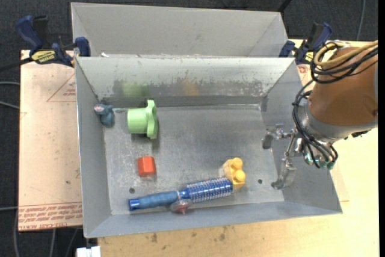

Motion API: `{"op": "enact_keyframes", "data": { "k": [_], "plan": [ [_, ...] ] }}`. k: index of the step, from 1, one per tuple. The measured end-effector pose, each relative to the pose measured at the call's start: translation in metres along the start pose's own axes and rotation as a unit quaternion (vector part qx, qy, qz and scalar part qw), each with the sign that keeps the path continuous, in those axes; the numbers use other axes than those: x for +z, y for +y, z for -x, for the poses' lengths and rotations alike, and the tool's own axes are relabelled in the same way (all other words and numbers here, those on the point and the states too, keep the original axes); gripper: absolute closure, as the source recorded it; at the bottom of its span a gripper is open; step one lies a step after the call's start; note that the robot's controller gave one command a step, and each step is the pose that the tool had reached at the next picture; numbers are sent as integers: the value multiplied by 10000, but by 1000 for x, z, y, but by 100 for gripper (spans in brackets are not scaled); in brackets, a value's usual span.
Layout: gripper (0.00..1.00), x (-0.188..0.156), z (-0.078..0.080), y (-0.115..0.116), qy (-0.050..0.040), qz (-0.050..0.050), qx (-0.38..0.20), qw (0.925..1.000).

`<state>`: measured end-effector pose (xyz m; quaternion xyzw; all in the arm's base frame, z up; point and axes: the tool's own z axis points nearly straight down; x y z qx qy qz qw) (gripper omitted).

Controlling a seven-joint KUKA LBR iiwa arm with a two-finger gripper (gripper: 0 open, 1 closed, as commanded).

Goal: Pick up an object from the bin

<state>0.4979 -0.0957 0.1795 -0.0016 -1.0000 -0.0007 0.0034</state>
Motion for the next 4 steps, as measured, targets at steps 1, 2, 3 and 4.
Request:
{"op": "enact_keyframes", "data": {
  "k": [1, 2, 3, 4],
  "plan": [
    [0, 97, 39, 58, -20, 6, -1477, 9890],
    [100, 94, 40, 57, -35, -6, -1477, 9890],
    [100, -15, -2, 54, -72, -19, -1555, 9878],
    [100, -72, 0, 46, -78, -24, -1932, 9811]
  ]
}}
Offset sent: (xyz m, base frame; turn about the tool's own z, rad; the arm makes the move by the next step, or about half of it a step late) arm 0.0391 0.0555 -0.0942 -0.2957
